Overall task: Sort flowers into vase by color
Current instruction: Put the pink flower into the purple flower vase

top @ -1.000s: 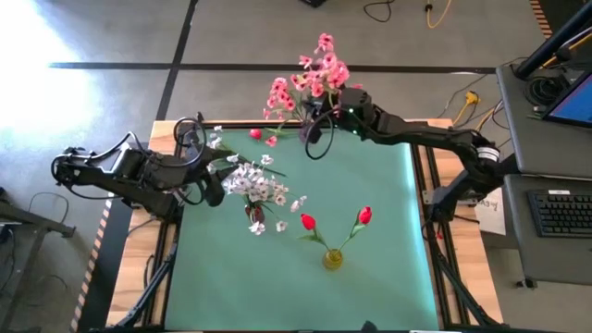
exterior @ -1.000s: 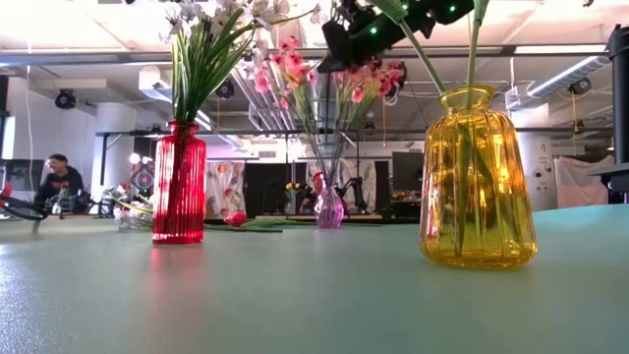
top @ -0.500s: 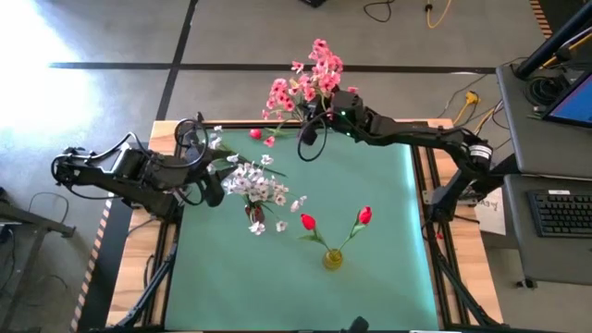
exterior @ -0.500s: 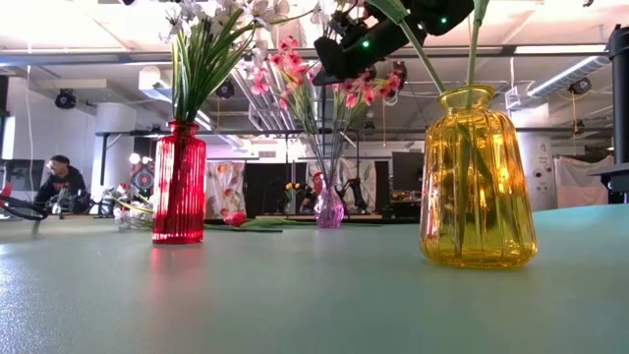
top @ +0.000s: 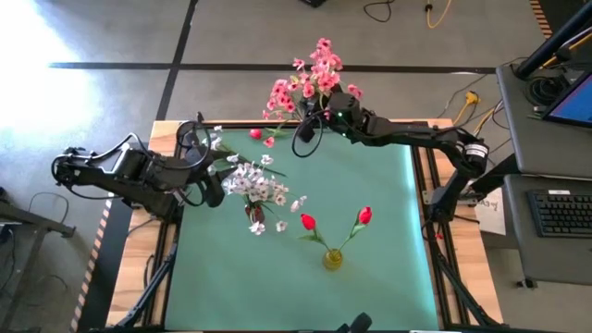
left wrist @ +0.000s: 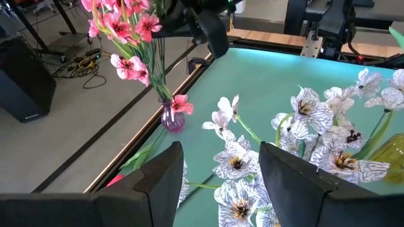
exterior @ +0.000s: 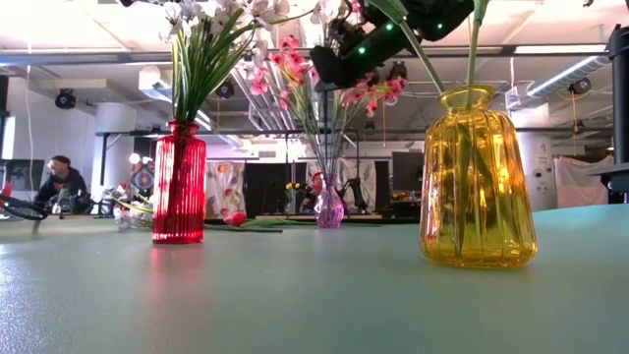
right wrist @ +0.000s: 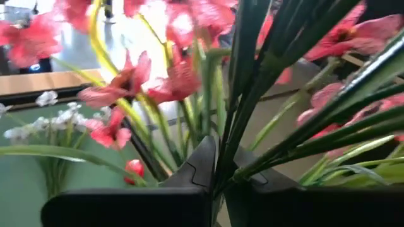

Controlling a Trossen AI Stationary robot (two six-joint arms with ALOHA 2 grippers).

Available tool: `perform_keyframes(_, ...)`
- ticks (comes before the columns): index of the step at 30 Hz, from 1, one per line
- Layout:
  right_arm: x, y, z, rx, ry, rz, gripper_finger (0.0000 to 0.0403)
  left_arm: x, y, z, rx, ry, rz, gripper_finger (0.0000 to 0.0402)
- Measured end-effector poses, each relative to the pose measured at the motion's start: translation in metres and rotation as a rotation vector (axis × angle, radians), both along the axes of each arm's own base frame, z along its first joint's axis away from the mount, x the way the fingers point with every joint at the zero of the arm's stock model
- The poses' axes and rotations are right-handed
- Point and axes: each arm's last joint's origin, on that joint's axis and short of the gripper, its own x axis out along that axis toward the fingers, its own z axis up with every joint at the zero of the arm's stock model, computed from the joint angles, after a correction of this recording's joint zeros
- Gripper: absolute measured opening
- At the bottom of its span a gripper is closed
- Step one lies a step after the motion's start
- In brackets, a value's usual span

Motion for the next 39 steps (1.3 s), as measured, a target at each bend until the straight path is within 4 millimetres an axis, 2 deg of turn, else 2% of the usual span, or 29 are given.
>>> perform_keyframes(11,-0.001,-0.012,-0.008,0.061,-0.035,-0.071,0.0013,0.0,0.0,0.0,0.0,0.001,0.0,0.0193)
perform_keyframes(39,-0.001,-0.012,-0.009,0.088,-0.056,-0.078,0.0013,0.0,0.0,0.0,0.001,0.003,0.0,0.0193)
